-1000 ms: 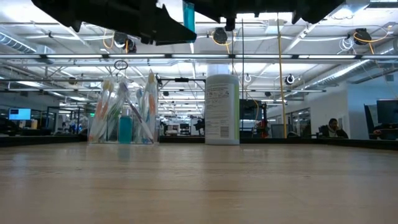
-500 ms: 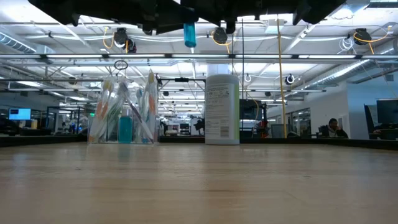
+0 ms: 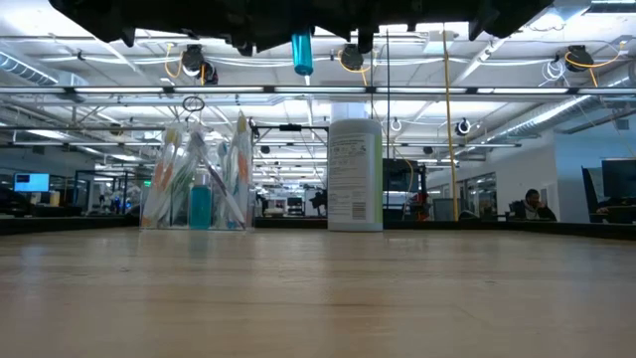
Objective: Pick & Place toothbrushing station
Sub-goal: Put the mouthwash into the middle of the transparent organizer
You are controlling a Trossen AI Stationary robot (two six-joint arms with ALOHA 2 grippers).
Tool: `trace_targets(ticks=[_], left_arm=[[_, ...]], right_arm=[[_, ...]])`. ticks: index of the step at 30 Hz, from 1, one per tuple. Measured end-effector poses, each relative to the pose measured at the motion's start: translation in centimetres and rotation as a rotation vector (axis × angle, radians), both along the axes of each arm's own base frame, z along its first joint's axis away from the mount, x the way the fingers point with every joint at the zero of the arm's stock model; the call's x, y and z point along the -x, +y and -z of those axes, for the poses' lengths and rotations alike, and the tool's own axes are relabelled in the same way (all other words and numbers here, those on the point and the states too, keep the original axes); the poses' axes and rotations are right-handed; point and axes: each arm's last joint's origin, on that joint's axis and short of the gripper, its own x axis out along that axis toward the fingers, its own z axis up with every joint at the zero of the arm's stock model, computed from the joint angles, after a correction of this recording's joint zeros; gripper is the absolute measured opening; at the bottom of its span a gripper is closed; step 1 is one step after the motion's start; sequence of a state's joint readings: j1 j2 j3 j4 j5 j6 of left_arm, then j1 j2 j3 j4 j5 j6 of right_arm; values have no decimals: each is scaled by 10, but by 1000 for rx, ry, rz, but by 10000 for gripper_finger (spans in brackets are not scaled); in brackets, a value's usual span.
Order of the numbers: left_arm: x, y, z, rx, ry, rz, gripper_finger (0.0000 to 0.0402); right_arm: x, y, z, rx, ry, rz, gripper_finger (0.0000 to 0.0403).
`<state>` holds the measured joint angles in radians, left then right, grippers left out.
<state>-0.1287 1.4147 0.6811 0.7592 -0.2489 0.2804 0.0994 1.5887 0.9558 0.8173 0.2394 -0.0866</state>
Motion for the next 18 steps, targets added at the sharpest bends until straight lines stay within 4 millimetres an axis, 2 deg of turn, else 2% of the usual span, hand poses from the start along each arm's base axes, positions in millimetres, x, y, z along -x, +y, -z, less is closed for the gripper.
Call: trace_targets(ticks=[5, 13, 18], left_arm=[[0, 2, 0, 28, -3, 0, 162], [0, 2, 1, 31, 1, 4, 175], [0, 2, 0, 37, 0, 5, 165]], right_arm=[[0, 0, 0, 14, 0, -24, 100], [0, 0, 0, 16, 3, -25, 100], [0, 0, 0, 15, 2, -26, 108]])
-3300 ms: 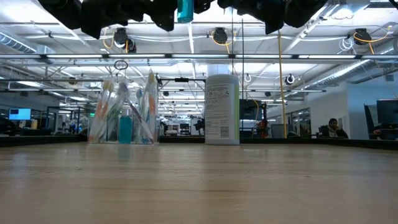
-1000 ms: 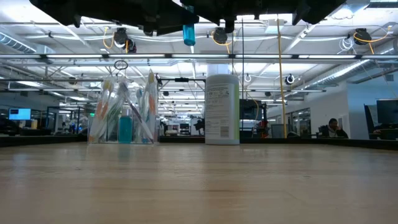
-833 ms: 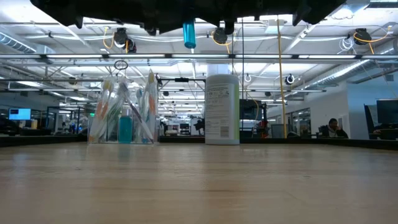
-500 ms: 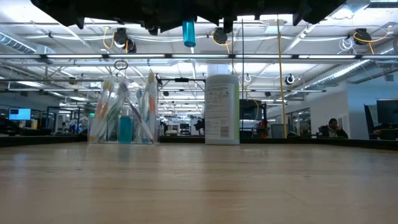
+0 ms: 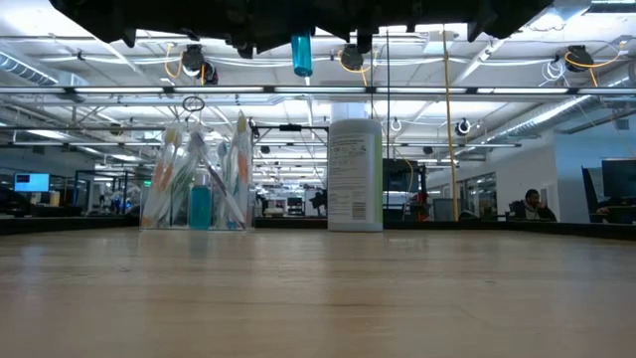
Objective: Pick & Place toothbrushing station
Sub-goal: Put the mouthwash into the middle of the transparent organizer
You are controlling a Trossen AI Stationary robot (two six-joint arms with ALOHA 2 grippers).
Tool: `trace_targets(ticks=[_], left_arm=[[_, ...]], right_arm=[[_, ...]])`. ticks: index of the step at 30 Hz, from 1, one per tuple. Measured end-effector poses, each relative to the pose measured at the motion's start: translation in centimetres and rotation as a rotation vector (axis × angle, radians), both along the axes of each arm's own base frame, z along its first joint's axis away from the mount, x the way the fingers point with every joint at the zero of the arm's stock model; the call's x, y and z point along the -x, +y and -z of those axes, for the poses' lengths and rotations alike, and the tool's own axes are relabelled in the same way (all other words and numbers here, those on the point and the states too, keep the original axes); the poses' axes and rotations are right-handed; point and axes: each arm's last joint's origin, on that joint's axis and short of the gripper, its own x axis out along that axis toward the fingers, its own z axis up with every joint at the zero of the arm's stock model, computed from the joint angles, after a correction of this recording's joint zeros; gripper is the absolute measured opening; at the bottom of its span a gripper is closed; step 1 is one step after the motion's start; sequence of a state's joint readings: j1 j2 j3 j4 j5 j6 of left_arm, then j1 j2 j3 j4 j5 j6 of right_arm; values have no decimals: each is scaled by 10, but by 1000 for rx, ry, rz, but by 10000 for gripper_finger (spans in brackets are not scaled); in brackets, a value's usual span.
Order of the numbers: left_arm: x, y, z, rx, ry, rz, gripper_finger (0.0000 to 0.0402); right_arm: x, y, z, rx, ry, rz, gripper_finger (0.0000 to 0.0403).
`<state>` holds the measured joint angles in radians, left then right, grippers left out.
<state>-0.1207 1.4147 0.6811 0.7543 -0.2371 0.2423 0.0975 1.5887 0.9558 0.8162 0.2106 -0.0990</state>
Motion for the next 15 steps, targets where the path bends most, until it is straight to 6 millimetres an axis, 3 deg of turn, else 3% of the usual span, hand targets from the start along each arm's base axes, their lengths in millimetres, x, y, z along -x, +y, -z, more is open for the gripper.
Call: trace_targets(ticks=[15], left_arm=[[-1, 8, 6, 13, 55, -19, 151]], right_arm=[[0, 0, 0, 43, 16, 3, 155]])
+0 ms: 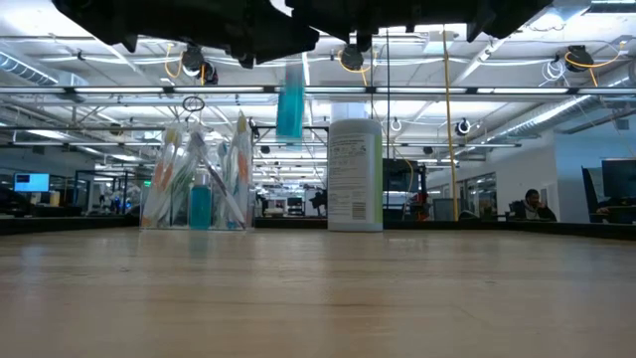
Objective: Pick & Place toothbrushing station
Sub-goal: Put the mouthwash into the middle of the transparent organizer
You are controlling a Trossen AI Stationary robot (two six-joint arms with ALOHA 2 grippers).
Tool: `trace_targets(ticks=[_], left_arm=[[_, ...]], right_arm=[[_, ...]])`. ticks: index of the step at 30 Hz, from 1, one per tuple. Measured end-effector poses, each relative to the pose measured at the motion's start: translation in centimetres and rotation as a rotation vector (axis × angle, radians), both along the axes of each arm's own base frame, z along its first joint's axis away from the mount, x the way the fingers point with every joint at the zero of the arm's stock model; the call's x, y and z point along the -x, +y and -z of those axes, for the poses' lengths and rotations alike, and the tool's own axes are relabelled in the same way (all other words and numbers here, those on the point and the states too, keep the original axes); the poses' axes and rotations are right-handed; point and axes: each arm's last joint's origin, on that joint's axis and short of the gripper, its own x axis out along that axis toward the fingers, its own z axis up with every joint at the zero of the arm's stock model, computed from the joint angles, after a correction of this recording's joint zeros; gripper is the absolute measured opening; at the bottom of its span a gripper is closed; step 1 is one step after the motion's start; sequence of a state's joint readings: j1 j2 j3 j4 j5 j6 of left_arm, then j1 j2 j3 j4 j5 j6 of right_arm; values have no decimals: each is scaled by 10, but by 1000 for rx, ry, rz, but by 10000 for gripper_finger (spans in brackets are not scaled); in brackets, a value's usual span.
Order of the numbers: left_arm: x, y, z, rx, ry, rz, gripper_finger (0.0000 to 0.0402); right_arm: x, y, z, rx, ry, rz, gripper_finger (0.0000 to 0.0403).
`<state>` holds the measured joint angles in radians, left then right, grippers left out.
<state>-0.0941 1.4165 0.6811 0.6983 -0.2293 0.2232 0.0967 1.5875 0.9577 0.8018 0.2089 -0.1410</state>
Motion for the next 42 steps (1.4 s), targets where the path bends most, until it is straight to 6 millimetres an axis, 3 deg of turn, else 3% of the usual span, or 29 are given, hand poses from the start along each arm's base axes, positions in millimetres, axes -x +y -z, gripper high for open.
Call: trace_targets(ticks=[8, 20, 30, 36, 42], left_arm=[[0, 3, 4, 17, 43, -21, 150], [11, 7, 39, 41, 397, -173, 147], [28, 7, 64, 320, 644, -271, 166], [33, 6, 70, 640, 758, -151, 166], [35, 8, 72, 691, 749, -252, 166]], right_arm=[[0, 0, 3, 11, 39, 1, 157], [23, -3, 10, 34, 374, 30, 157], [28, -3, 24, -12, 516, 37, 157], [28, -3, 25, -47, 519, 42, 157], [28, -3, 25, -46, 529, 43, 157]])
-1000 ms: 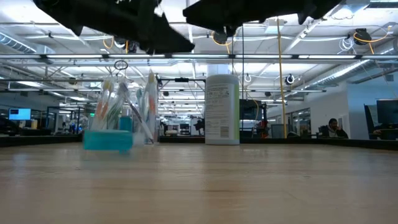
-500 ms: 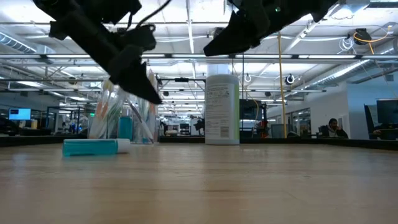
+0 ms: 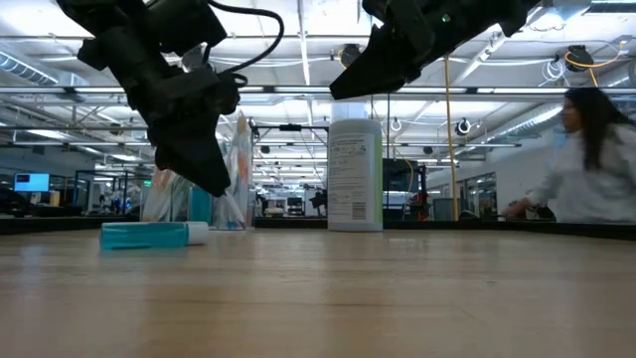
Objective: Pick & Place toothbrushing station
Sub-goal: Put the mouthwash into the middle of the transparent organizer
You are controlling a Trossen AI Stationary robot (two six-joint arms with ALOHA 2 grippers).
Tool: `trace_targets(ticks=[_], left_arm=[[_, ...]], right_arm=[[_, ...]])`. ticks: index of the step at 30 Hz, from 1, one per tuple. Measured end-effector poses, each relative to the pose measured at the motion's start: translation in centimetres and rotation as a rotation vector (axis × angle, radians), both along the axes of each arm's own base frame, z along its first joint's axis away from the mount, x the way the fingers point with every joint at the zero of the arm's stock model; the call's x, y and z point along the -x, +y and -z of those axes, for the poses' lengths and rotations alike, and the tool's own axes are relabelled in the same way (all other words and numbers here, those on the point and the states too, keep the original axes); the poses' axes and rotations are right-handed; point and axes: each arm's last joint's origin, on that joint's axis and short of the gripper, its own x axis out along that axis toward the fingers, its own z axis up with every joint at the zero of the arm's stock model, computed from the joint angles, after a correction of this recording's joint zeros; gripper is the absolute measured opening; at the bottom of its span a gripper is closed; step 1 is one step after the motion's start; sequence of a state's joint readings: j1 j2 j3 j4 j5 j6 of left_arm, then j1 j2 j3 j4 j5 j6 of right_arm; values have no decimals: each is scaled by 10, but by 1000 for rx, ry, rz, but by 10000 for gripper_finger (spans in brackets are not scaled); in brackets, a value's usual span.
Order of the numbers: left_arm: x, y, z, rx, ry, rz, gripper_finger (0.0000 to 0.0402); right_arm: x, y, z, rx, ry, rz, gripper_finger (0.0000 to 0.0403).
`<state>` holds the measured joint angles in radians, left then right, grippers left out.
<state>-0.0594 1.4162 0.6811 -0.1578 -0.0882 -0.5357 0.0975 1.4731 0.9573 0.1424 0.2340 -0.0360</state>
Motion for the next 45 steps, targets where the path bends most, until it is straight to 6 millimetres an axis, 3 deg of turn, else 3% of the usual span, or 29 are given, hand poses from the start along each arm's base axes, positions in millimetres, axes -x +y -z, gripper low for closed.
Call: trace_targets(ticks=[11, 17, 27, 36, 42, 45], left_arm=[[-4, -13, 23, 87, 129, 54, 166], [-15, -21, 20, 71, 202, 87, 166], [-21, -21, 41, 45, 339, 95, 165], [-19, -20, 42, 37, 364, 97, 94], [-18, -19, 23, -8, 332, 161, 93], [-18, -17, -9, -103, 236, 168, 93]], right_arm=[[4, 0, 8, -10, 87, 9, 157], [6, -1, 12, -65, 120, 42, 157], [6, 0, 12, -68, 122, 42, 157], [6, 0, 12, -68, 120, 41, 157], [6, 0, 12, -68, 120, 41, 157], [6, 0, 12, -68, 120, 41, 157]])
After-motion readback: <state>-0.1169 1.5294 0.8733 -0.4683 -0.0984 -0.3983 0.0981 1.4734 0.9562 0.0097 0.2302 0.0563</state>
